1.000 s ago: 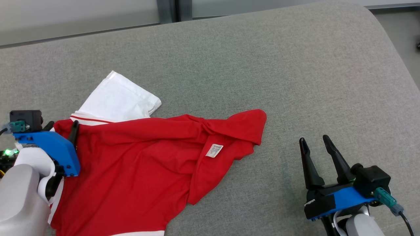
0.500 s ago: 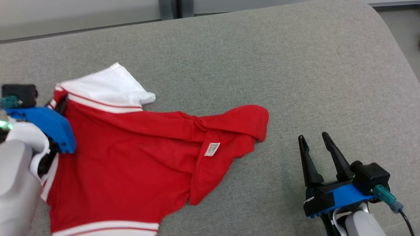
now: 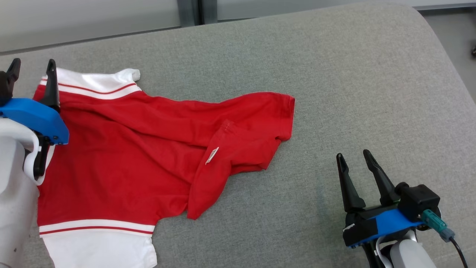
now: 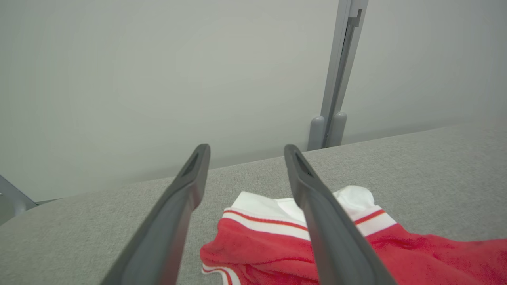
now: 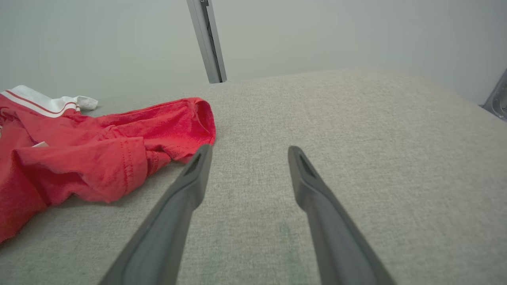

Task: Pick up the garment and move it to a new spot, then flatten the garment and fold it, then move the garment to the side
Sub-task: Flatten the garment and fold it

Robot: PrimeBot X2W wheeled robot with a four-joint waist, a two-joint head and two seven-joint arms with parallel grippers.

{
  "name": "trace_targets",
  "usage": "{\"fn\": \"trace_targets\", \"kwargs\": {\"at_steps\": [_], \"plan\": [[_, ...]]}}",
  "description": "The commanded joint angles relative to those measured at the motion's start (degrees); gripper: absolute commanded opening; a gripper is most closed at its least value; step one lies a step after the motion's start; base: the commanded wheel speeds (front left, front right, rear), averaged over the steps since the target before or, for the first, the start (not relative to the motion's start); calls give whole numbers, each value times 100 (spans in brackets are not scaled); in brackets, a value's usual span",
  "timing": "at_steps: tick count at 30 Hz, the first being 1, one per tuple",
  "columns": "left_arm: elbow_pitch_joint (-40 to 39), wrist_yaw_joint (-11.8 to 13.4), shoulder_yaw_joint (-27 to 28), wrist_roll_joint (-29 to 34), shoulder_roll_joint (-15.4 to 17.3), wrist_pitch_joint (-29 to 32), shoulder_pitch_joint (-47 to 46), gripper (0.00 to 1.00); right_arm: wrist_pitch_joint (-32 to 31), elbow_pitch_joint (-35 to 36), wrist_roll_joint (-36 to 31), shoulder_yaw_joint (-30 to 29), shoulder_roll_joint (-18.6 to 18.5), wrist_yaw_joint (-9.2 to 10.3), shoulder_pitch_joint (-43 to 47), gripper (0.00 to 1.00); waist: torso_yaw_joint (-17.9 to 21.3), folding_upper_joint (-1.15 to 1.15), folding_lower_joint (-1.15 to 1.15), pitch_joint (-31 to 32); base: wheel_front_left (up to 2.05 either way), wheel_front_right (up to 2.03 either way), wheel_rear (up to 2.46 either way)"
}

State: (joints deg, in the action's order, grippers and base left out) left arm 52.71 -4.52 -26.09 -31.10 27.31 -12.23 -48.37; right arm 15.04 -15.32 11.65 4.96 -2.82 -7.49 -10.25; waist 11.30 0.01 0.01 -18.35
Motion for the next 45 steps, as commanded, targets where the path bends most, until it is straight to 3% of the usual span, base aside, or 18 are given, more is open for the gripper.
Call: {"fn": "trace_targets", "kwargs": {"at_steps": [1, 4, 9, 14, 19, 34, 45], "plan": [[21, 22, 69, 5, -8, -137, 34, 100, 21, -9, -6, -24, -13, -1, 53, 100, -11, -1, -1, 62, 0, 0, 0], [-126, 55, 232, -3, -64, -282, 283, 100, 21, -26, -33, -68, -13, -1, 123, 100, -83, -1, -1, 219, 0, 0, 0], [-1489, 268, 1038, 253, -77, -294, 1114, 100, 21, -31, -84, -136, -14, -1, 234, 100, -297, -1, -1, 452, 0, 0, 0], [-2892, 472, 1804, 691, -475, -295, 2287, 100, 21, -62, -121, -171, -18, -1, 353, 100, -571, -1, -1, 707, 0, 0, 0], [-3782, 460, 2320, 1124, -929, -296, 3342, 100, 21, -104, -195, -235, -15, -1, 431, 100, -832, -1, -1, 929, 0, 0, 0], [-4534, 267, 2972, 1943, -1874, -297, 4907, 100, 21, -185, -273, -343, -15, -1, 648, 100, -1285, -1, -1, 1251, 0, 0, 0], [-4535, 166, 3156, 2277, -2211, -297, 5332, 100, 21, -271, -205, -340, -15, -1, 834, 100, -1369, -1, -1, 1442, 0, 0, 0]]}}
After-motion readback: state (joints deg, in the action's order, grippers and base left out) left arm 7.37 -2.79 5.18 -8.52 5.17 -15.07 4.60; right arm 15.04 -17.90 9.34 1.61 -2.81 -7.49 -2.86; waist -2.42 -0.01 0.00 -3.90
